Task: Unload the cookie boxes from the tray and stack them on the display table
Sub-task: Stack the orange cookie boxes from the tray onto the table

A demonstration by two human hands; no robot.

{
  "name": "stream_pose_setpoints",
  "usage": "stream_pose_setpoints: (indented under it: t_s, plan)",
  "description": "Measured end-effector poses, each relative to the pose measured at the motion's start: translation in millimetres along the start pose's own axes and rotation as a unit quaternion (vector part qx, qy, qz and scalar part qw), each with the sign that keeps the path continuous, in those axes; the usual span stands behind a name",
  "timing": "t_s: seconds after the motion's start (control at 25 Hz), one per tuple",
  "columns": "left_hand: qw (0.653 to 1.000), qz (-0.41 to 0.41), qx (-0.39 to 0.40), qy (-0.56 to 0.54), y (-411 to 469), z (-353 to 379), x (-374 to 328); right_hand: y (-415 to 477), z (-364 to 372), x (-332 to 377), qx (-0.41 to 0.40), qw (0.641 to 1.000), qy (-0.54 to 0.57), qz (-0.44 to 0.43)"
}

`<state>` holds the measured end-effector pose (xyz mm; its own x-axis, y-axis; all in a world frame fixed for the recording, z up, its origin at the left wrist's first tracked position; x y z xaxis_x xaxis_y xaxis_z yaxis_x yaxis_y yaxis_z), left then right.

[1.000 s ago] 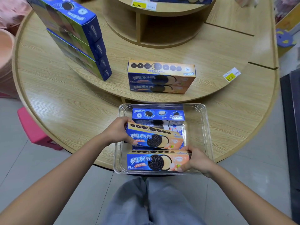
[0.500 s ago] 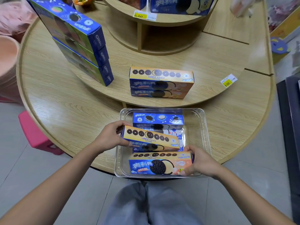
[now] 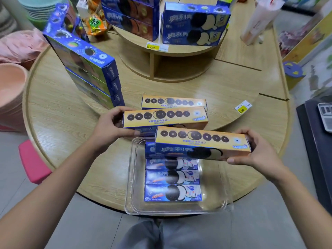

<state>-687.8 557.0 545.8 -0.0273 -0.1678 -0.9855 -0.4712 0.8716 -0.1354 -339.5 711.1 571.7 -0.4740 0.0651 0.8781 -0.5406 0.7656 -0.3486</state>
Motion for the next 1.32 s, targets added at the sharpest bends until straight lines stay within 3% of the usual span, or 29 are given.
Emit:
stream_pose_setpoints:
  t_s: [0.24, 0.36, 0.64, 1.16, 1.32]
  plan:
    - [0.999, 0.037, 0.035, -0.009, 54, 11, -35, 36, -23, 50, -0.029, 0.996, 0.051, -0.065]
    - [0.997, 0.025, 0.068, -0.006, 85, 18, -40, 58, -29, 69, -0.048, 0.993, 0.068, -0.085]
    - [0.998, -0.008, 0.061, -0.027, 114, 17, -13, 109, -21, 101, -0.053, 0.989, 0.064, -0.122]
    - [0.998, 0.027, 0.054, -0.022, 108, 10, -1, 150, 11, 87, -0.004, 0.992, -0.012, -0.124]
    - [0.997, 0.055, 0.052, -0.011, 105, 8, -6, 154, 3, 71, 0.01, 0.996, -0.034, -0.083]
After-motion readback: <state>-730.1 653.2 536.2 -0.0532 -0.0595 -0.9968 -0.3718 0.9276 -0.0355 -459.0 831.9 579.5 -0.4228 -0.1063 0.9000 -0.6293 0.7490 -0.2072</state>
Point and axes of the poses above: each hand's wrist, its own y-axis towards the middle knuckle, its own z-axis out of the palm, x = y × z, the point moved 2 cm from there along y, towards the middle knuckle, and after that the axes turned 3 degrees about z, right-handed, at the moved point
